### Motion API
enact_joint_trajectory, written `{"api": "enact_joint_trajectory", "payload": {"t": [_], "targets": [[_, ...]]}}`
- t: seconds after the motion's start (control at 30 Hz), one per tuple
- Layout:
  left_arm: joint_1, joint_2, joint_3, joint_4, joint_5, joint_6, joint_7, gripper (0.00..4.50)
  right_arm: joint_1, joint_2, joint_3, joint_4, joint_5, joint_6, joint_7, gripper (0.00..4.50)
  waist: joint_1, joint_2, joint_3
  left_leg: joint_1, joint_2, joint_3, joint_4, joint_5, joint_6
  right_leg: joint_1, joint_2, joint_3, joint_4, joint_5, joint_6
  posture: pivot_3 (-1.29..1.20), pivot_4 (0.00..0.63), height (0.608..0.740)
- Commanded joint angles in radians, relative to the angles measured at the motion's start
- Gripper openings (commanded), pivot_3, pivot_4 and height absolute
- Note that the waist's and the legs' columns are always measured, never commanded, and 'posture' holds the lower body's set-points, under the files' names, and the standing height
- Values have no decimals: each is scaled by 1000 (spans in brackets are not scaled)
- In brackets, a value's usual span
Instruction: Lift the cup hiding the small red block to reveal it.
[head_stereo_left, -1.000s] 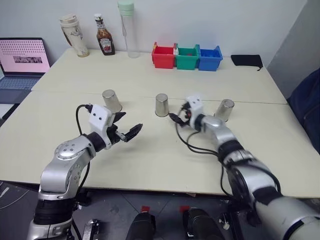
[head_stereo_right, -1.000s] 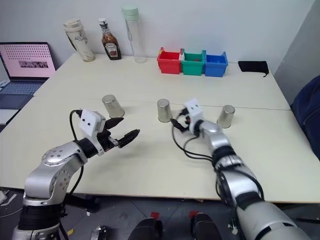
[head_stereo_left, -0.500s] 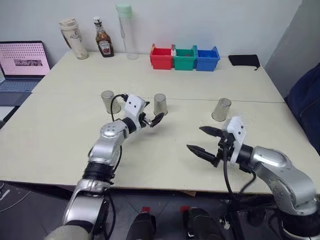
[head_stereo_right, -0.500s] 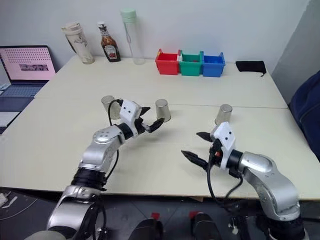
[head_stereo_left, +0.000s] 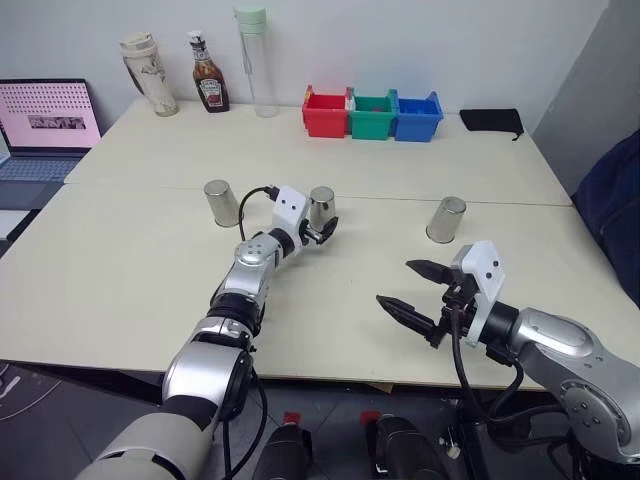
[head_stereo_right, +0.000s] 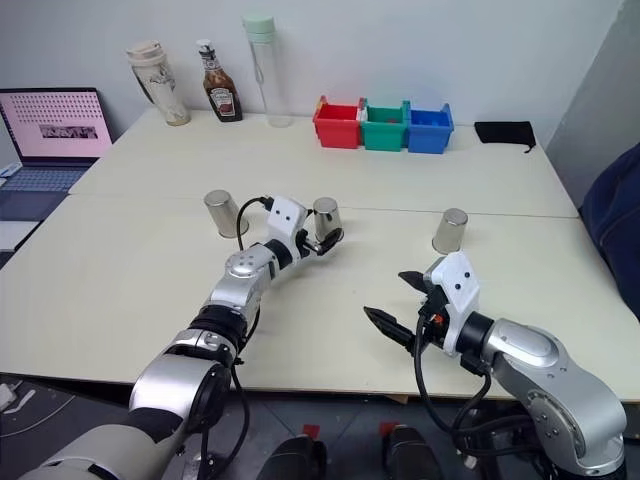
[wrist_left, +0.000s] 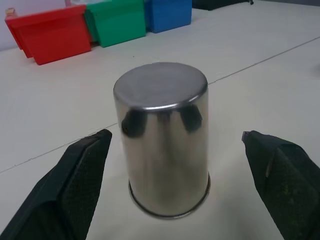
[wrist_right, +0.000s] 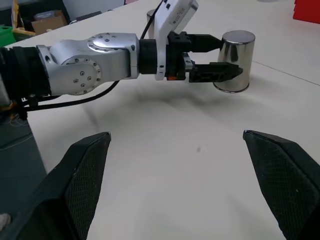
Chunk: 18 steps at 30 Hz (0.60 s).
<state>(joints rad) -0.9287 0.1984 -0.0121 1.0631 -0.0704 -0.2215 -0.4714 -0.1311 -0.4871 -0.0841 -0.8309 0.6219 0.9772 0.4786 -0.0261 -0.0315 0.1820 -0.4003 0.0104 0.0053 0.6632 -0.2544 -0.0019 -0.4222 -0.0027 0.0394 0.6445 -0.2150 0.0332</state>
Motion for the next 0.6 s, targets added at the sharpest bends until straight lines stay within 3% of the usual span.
{"api": "enact_joint_trajectory", "payload": {"t": [0.03, 0.33, 0.6], "targets": [[-53, -21, 20, 56, 13, -56, 29, 4465, 27, -26, -21, -55, 26, 7, -22, 4500, 0, 0, 0, 0, 0, 0, 0, 0, 0, 0, 0, 0, 0, 0, 0, 0, 150, 740], [-86, -21, 48, 113, 19, -82, 51, 2776, 23, -29, -37, -66, 74, 25, -82, 4500, -2, 0, 0, 0, 0, 0, 0, 0, 0, 0, 0, 0, 0, 0, 0, 0, 150, 740], [-117, -19, 73, 36, -6, -30, 8, 2688, -1, -33, -22, -42, 87, 19, -105, 4500, -2, 0, 0, 0, 0, 0, 0, 0, 0, 0, 0, 0, 0, 0, 0, 0, 150, 740]]}}
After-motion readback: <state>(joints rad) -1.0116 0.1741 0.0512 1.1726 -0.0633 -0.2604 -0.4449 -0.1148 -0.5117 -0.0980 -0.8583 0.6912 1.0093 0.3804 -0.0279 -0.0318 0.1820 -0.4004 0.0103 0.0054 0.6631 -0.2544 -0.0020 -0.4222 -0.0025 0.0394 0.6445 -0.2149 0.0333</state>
